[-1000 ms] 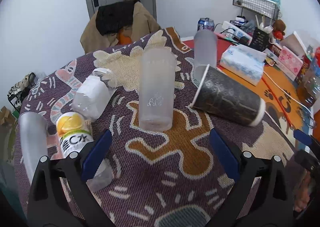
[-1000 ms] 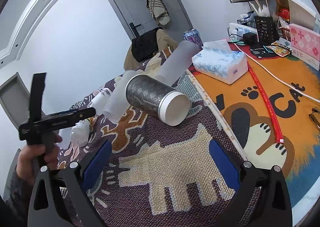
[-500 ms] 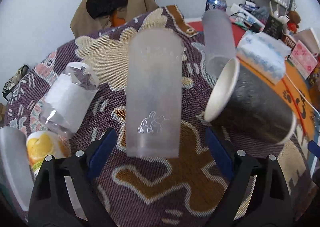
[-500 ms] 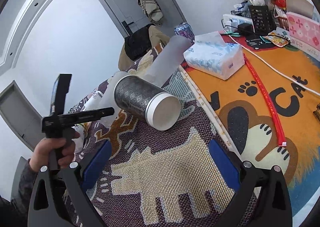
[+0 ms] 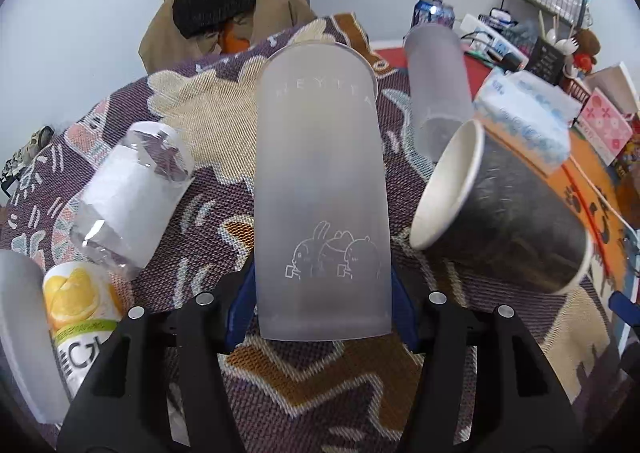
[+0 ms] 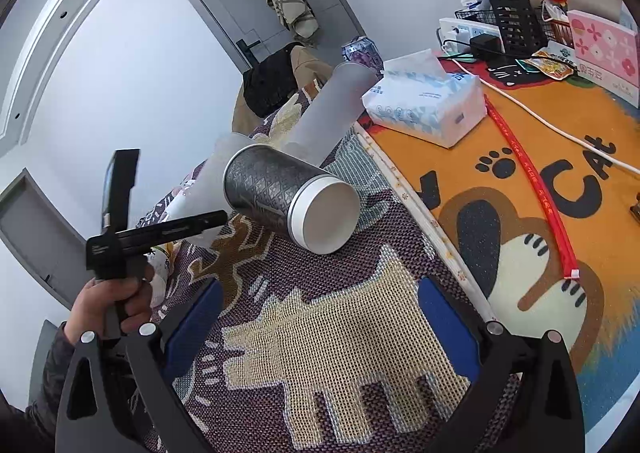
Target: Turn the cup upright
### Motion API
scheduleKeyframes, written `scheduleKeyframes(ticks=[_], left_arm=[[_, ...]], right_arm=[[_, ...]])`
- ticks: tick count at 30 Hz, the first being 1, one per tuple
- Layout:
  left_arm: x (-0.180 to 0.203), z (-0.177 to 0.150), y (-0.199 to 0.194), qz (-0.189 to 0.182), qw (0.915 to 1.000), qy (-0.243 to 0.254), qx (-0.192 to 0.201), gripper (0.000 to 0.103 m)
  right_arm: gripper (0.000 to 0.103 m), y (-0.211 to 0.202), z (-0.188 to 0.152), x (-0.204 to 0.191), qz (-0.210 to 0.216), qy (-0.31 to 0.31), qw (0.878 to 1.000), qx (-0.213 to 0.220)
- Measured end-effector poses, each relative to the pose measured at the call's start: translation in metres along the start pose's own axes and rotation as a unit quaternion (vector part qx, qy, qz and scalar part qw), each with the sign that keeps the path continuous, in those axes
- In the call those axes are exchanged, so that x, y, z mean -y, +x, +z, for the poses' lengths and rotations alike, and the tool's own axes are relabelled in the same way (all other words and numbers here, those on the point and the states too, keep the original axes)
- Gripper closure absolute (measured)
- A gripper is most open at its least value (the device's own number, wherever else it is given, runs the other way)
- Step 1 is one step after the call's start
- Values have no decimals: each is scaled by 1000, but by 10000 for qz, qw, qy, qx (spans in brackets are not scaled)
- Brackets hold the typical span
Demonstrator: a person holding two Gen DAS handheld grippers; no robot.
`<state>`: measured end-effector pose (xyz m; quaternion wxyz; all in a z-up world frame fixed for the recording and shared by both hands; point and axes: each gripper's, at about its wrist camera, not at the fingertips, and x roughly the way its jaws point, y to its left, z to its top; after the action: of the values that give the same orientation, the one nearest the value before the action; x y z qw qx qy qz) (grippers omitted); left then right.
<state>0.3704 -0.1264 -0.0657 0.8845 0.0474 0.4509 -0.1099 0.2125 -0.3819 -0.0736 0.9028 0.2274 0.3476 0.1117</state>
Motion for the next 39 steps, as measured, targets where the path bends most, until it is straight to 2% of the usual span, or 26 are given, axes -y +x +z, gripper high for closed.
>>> scheduleKeyframes(ticks=[8,18,26,39], left_arm=[[3,-11,-38,-93,9995,-1,288,45],[14,-49,-101,-341,9979,36,552,45],[13,-90,-135,-669,9964,-140,505,45],[0,-148,-140,-1016,9935,-463,237,45]], right_arm=[[8,-10,-7,-9,12,-67,10000,27],[8,-26,-18,-25,76,-163,9998,67],[8,-32,-26,-42,190,-240,9995,62],[8,-23,-40,-78,309,-526,9980,-130]])
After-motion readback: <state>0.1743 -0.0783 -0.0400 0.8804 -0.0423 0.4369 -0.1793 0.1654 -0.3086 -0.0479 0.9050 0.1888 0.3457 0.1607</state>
